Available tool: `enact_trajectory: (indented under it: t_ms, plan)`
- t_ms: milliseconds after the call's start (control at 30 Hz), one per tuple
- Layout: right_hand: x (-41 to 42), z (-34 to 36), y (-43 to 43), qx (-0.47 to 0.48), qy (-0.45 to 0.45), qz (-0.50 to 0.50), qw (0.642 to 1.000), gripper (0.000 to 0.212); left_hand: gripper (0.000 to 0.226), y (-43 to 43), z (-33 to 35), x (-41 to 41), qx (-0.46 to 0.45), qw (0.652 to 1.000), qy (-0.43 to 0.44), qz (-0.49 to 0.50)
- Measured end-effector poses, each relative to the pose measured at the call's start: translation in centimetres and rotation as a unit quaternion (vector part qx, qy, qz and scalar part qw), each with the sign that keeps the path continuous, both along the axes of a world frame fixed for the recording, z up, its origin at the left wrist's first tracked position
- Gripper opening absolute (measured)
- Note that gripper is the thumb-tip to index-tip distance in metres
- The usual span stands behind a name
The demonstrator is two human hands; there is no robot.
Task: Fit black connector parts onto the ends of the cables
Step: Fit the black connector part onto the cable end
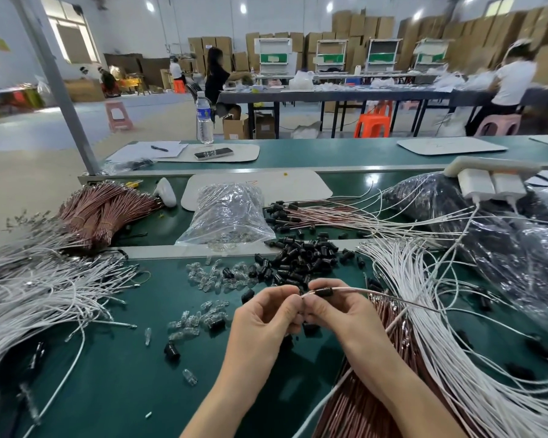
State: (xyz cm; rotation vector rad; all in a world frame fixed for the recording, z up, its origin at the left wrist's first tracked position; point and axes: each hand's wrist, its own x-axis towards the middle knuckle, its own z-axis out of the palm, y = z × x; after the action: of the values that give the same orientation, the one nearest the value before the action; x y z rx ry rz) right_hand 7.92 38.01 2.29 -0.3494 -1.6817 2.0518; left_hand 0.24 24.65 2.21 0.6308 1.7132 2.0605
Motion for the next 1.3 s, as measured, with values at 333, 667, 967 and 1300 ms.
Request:
enact_trajectory:
  t_ms: [333, 667, 967, 1300]
  plan:
    - [0.2, -0.3, 0.6, -0.002, -0.010, -0.008, 1.000, 0.027, 0.019, -0.2, -0.1, -0.2, -0.031, 0.999, 0.007, -0.020]
    - [0.3, -0.3, 0.7, 0.041, -0.027, 0.021, 0.999, 0.022, 0.015, -0.3, 0.0, -0.5, -0.033, 0.999, -0.016, -0.028]
    - [0.4, -0.2, 0.5, 0.095, -0.035, 0.018, 0.995, 0.020, 0.010, -0.5, -0.1, -1.0, -0.019, 0.992, -0.116, -0.047]
    - [0.5, 0.0, 0.4, 0.165, -0.051, 0.008, 0.985, 0.016, 0.009, -0.7, -0.1, -1.0, -0.015, 0.991, -0.122, -0.061]
